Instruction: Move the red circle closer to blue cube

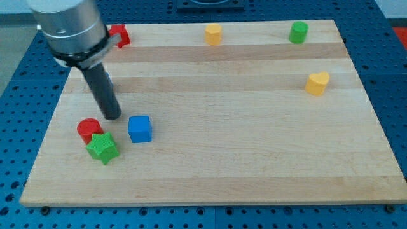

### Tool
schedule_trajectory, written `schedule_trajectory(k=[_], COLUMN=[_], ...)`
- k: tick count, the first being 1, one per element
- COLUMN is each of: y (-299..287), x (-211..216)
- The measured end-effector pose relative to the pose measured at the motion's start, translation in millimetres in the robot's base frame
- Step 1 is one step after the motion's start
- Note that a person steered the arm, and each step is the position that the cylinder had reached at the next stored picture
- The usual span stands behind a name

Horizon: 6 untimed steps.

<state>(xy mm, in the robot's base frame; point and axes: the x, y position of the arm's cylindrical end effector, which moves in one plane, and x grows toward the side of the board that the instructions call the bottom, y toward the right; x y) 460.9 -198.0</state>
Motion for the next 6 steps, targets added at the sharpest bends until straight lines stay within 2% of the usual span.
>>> schedule_trajectory(k=[2,4,6], y=[-51,-55,-43], x=[16,74,62])
